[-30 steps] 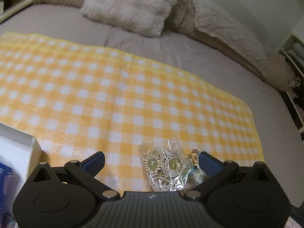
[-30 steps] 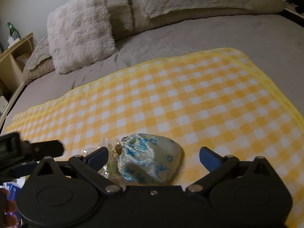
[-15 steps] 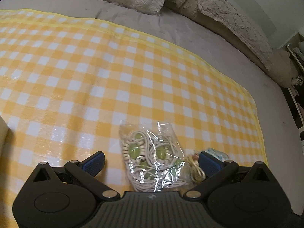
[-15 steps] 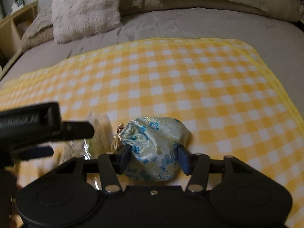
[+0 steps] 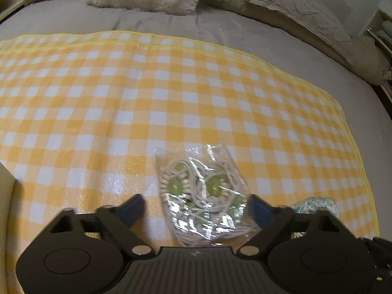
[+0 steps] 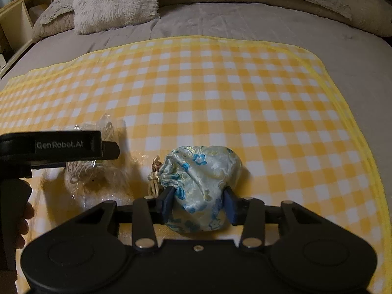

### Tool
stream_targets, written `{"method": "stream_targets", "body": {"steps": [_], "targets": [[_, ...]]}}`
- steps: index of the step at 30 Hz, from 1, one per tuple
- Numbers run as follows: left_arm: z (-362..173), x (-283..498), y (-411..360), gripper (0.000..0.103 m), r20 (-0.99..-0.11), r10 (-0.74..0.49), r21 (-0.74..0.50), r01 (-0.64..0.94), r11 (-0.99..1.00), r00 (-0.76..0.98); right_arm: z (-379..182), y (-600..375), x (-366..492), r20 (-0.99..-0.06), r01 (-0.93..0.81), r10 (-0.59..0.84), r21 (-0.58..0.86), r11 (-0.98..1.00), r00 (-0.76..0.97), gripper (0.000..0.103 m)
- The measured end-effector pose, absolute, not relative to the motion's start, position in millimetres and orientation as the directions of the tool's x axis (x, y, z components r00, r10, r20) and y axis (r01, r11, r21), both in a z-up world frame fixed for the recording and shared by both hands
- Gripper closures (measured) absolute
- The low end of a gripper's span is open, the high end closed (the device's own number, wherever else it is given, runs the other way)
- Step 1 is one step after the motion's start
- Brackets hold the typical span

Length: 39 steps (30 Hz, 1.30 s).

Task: Organize soft objects
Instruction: 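Grasp the bagged beaded cord with the left tool while the right tool grasps the floral pouch, then carry the bagged cord and floral pouch with both tools over the box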

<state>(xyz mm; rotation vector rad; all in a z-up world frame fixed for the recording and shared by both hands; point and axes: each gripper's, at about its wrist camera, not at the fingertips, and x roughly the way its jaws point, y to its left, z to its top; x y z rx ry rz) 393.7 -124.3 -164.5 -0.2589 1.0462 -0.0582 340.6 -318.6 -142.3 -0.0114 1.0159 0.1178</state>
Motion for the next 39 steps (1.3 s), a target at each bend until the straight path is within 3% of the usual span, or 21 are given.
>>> {"method": "stream_targets", "body": {"steps": [3, 9, 27, 39], "targets": [[-162.1, 391.2, -126.9, 0.040, -0.844, -0.181, -0.235, -0.046, 0.971, 0.504, -140.2, -317.8, 338.8, -0.851, -0.102, 0.085, 0.037, 0.994, 0.518, 0.062], [-154.0, 380.5, -129.6, 0.046, -0.858, -0.210, -0.234, 0.008, 0.972, 0.470, -136.5, -309.0, 330.7, -0.858, -0.132, 0.076, 0.010, 0.991, 0.508, 0.063], [-71.2, 318.4, -94.8, 0.047, -0.756, -0.255, -0.227, 0.125, 0.966, 0.603, -48.8, -318.8, 280.9, -0.697, -0.035, 0.100, 0.106, 0.994, 0.710, 0.069], [-19.4, 273.8, -67.7, 0.047, -0.673, -0.231, -0.167, 0.160, 0.973, 0.702, -5.0, -293.1, 243.3, -0.604, -0.095, 0.162, 0.142, 0.985, 0.780, 0.069]]}}
